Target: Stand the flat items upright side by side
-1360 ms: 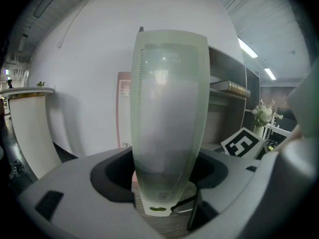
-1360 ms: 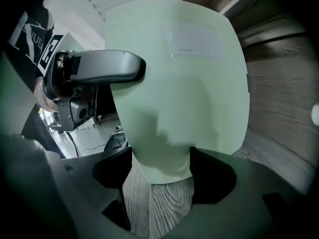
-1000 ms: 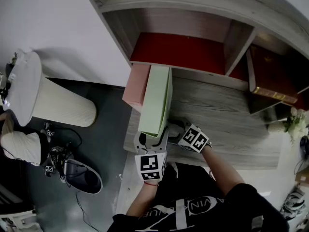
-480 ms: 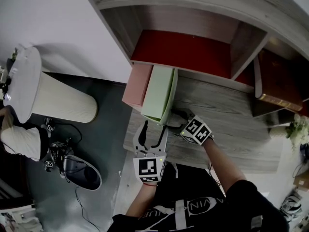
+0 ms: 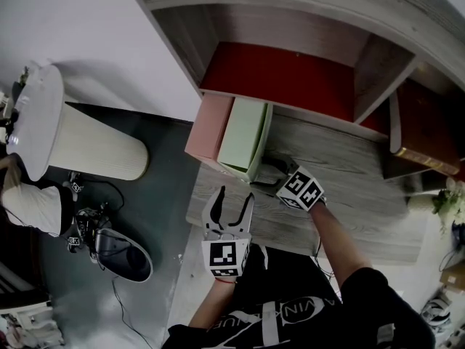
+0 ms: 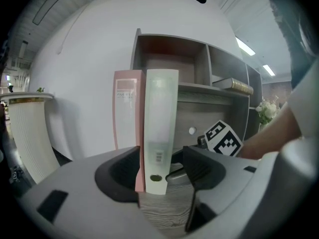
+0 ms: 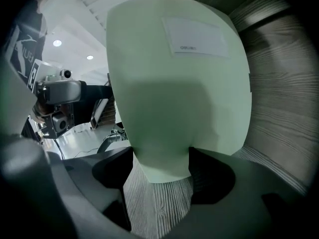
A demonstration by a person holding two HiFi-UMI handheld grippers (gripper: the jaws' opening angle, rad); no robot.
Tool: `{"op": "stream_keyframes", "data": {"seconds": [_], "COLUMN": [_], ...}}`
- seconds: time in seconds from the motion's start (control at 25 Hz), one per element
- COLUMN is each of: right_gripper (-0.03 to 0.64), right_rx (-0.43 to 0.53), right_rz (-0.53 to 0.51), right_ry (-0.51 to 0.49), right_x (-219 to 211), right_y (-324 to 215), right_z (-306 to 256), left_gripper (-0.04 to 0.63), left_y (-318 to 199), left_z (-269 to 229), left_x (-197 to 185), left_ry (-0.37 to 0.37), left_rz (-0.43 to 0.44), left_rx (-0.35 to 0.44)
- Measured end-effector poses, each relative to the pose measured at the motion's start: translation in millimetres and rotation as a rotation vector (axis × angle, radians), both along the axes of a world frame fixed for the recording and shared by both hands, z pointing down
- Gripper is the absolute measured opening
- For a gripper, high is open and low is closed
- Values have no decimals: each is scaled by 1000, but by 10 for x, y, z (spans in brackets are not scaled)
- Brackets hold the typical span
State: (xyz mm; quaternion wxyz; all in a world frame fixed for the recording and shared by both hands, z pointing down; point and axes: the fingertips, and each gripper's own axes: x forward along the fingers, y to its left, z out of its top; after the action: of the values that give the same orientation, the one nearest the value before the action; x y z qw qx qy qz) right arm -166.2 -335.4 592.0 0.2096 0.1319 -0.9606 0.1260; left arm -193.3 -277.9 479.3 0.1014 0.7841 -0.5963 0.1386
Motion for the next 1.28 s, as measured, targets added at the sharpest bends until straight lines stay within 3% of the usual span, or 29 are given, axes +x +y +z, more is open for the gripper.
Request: {"op": "stream_keyframes", "data": {"seconds": [0.36,0.64,1.28], "right_gripper": [351,328,117], "right_rx": [-1,-7,102], "right_rz": [55,129,361], "right_ry": [-1,-51,-157], "right_x": [8,86,520], "right_y": [11,51,460], "right_z": [3,-165,-902], "left_gripper": [270,244,85], "left_y": [5,47,301], "left_z": [70,31,-260], "left_x": [-14,-170,-431], "left_ry": [37,123,145], "left_rz": [-6,-41,-35], "left_rx": [-19,-9,99]}}
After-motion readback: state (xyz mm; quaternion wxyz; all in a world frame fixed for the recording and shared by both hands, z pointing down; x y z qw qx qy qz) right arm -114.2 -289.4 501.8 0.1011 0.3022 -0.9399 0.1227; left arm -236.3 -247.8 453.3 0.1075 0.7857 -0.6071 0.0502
